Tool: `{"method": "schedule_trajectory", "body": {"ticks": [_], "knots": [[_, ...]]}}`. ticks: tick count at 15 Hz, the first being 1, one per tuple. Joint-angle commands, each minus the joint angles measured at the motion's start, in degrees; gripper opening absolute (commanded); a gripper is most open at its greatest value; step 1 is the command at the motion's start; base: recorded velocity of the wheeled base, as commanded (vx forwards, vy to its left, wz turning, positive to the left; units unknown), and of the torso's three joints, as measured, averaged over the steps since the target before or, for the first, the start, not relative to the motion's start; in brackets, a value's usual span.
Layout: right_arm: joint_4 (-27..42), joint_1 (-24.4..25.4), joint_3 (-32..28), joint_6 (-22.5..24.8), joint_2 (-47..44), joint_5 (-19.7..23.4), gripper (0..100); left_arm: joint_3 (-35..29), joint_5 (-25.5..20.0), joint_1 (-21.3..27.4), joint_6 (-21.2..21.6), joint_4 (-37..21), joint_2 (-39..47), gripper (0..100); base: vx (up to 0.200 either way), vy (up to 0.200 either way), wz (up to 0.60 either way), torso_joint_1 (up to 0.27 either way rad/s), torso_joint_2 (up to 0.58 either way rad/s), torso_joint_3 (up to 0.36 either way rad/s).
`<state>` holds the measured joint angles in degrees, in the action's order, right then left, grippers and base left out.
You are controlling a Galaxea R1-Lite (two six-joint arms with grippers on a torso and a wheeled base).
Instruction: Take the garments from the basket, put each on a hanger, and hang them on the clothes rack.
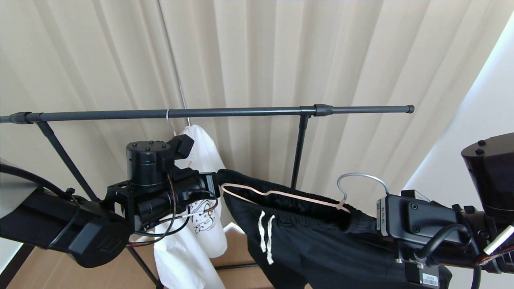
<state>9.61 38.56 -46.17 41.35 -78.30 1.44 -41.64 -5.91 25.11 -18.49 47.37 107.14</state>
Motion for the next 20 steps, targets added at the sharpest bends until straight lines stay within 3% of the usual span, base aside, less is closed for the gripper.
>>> {"method": "schedule_trajectory", "body": {"ticks": [1, 5, 11, 16, 19, 20], "knots": [[-0.4, -0.4, 0.0, -0.1, -1.6, -0.2, 0, -0.3, 0.0, 0.3, 0.1, 0.1, 0.1, 0, 0.000, 0.000, 0.00, 0.000, 0.00, 0.000], [-3.3, -5.5, -0.2, 0.0, -1.2, -0.1, 0, 0.6, 0.1, 0.3, 0.9, 0.1, 0.1, 0, 0.000, 0.000, 0.00, 0.000, 0.00, 0.000], [-3.4, -5.7, 0.4, 0.3, -3.8, -2.4, 0, 1.1, 0.2, 0.2, 3.6, -0.4, -0.5, 0, 0.000, 0.000, 0.00, 0.000, 0.00, 0.000], [-3.6, -8.1, -0.6, 0.3, -5.4, -3.0, 0, -0.5, 0.2, 0.0, 4.9, -4.9, -2.4, 0, 0.000, 0.000, 0.00, 0.000, 0.00, 0.000], [-3.5, -9.0, -0.2, 1.1, -6.0, -3.1, 0, -1.6, 0.2, 0.0, 8.2, -6.8, -3.2, 0, 0.000, 0.000, 0.00, 0.000, 0.00, 0.000], [-3.5, -9.0, 0.4, 1.5, -6.7, -3.1, 0, -4.6, 0.2, 0.0, 8.4, -10.7, -3.3, 0, 0.000, 0.000, 0.00, 0.000, 0.00, 0.000]]}}
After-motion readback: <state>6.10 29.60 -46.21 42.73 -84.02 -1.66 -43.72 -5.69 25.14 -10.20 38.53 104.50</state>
